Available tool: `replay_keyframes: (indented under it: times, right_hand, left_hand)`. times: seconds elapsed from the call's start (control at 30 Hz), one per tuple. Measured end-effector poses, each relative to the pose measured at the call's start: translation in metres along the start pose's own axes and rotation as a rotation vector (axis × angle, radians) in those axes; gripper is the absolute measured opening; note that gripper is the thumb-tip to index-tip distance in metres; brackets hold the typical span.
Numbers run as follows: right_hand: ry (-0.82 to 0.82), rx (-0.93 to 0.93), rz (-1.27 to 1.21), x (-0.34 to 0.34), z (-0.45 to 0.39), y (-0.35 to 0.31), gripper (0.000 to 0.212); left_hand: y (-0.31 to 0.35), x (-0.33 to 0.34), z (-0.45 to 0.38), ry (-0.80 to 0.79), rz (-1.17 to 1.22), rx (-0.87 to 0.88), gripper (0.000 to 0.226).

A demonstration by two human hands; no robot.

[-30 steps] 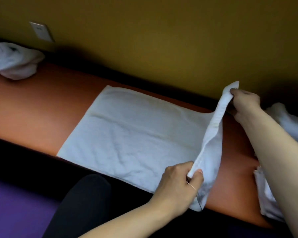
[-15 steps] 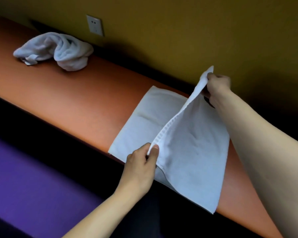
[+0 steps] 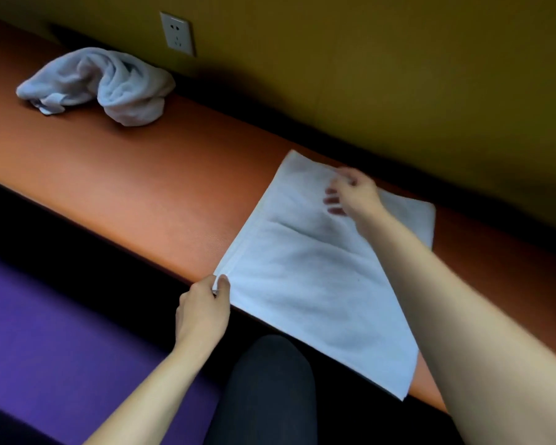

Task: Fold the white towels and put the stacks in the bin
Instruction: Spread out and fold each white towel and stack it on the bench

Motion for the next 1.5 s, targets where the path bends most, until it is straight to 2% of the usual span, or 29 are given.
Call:
replay_keyframes:
  times: [0.13,0.3,0.4,0.57,0.67,0.77,0.87,0.97,1.17,1.27,1.33,1.37,1.43,1.5]
  right_hand:
    - [0.155,-0.047,0.282,-0.047,0.086,0.099,0.022]
    - [0.428,0.181,0.380,-0.106,0.205,0.216,0.009]
    - [0.434,0.302,0.347,-0.106,0.237,0.250,0.016]
    - [0.285,0.442,0.395,-0.083,0.246,0.253,0.032]
    - [0.187,0.463,0.309,-0.068,0.245,0.249,0.028]
    - [0.287,0.393,0.126,-0.076,0.249,0.241,0.018]
    - [0.420,0.310,-0.023,-0.101,0.260,0.238,0.012]
    - [0.520,0.235,-0.137,-0.133,0.278,0.234,0.012]
    - [0.547,0.183,-0.341,-0.170,0.316,0.245,0.015]
    - [0.524,0.181,-0.477,-0.182,0.335,0.249,0.005]
    - [0.433,0.140,-0.569,-0.184,0.341,0.245,0.021]
    - [0.388,0.117,-0.600,-0.186,0.343,0.243,0.030]
    - [0.356,0.081,-0.577,-0.191,0.344,0.239,0.034]
    - [0.408,0.053,-0.429,-0.201,0.343,0.236,0.027]
  left_hand:
    - [-0.003,0.000,0.000,0.025,-0.095,0.062,0.040]
    - [0.011,-0.009,-0.001,0.119,-0.260,0.235,0.032]
    - [0.015,-0.006,-0.003,0.094,-0.210,0.233,0.030]
    - [0.021,-0.006,-0.004,0.070,-0.147,0.155,0.022]
    - [0.021,0.001,-0.001,-0.009,-0.086,0.080,0.023]
    - [0.016,0.008,0.003,-0.079,0.053,-0.014,0.028]
    - [0.017,0.012,0.018,-0.122,0.398,-0.119,0.030]
    - [0.033,0.006,0.046,-0.141,0.554,-0.096,0.034]
    - [0.047,-0.003,0.108,-0.230,0.787,-0.092,0.019]
    - [0.059,-0.006,0.130,-0.339,0.879,-0.030,0.015]
    - [0.065,-0.005,0.144,-0.475,0.875,0.037,0.042]
    - [0.063,-0.006,0.148,-0.499,0.797,0.080,0.049]
    - [0.065,-0.016,0.152,-0.423,0.560,0.196,0.047]
    - [0.067,-0.028,0.150,-0.279,0.376,0.307,0.036]
Point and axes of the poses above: each hand's wrist, its own z-axis away from the middle knuckle, its own x-axis out of the palm, y = z × x, the point moved 10 cm from there along -z, towards the middle knuckle, and after that the axes turned 12 degrees about z, right-handed, at the moved point
